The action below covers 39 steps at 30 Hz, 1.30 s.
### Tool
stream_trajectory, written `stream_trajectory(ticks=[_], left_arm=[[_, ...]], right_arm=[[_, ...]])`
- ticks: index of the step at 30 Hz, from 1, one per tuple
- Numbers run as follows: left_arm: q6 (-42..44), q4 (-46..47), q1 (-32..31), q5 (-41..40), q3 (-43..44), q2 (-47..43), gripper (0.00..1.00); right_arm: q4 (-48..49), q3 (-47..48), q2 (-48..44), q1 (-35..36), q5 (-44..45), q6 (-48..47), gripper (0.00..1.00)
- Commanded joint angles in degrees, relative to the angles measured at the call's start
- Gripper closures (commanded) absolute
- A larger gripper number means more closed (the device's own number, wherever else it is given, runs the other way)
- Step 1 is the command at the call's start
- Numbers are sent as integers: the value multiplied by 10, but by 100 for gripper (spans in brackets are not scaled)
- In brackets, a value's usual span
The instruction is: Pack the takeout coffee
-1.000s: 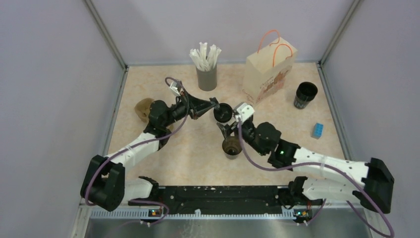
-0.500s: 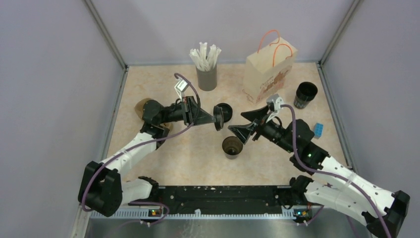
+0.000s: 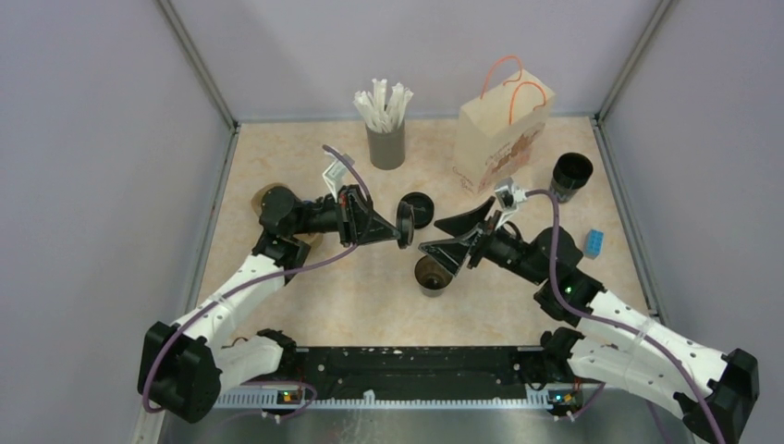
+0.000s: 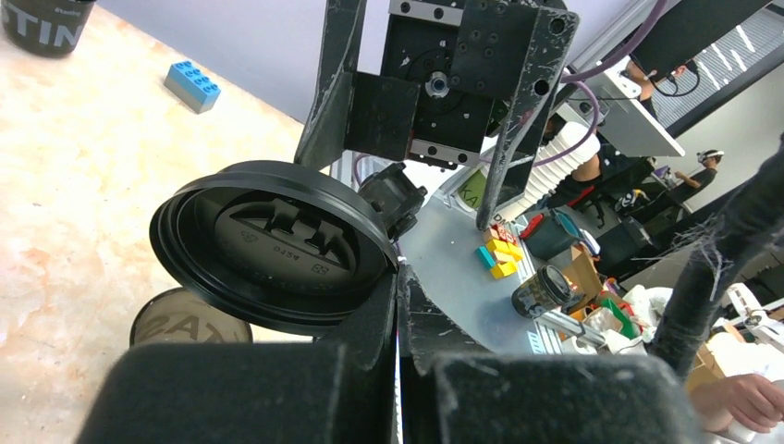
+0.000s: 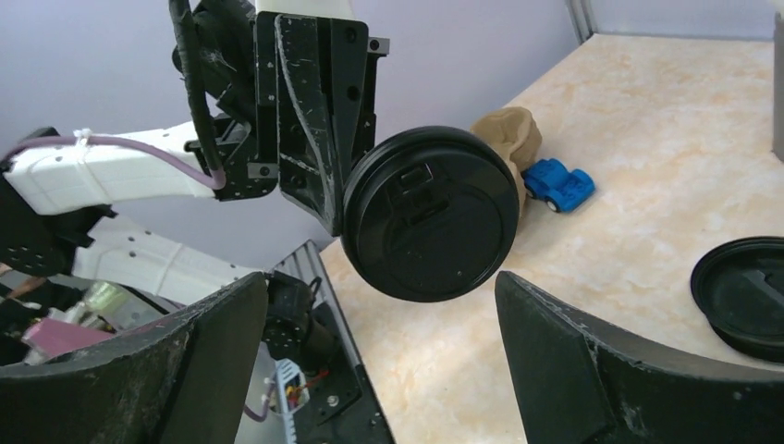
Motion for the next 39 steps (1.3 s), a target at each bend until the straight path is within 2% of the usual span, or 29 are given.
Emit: stream_trajectory(ticks=[1, 7, 9, 15, 22, 32, 39], left_arm=[[50, -44, -7, 1, 28, -18, 100], [22, -56, -11, -3, 31, -26, 100], [20, -57, -15, -3, 31, -32, 100], [45, -88, -29, -2, 44, -40, 100], [61, -89, -52, 4, 48, -33, 100], [72, -88, -69, 5, 53, -26, 100], [75, -92, -71, 8, 56, -31, 100]], right_arm=[[68, 18, 9, -4, -13, -74, 9], [71, 18, 10, -3, -58, -281, 9], [93, 3, 10, -2, -94, -323, 8], [166, -20, 17, 0, -126, -356, 6], [166, -17, 32, 10, -143, -396, 5], [144, -8, 54, 26, -103, -411, 5], [140, -6, 57, 29, -95, -415, 13]])
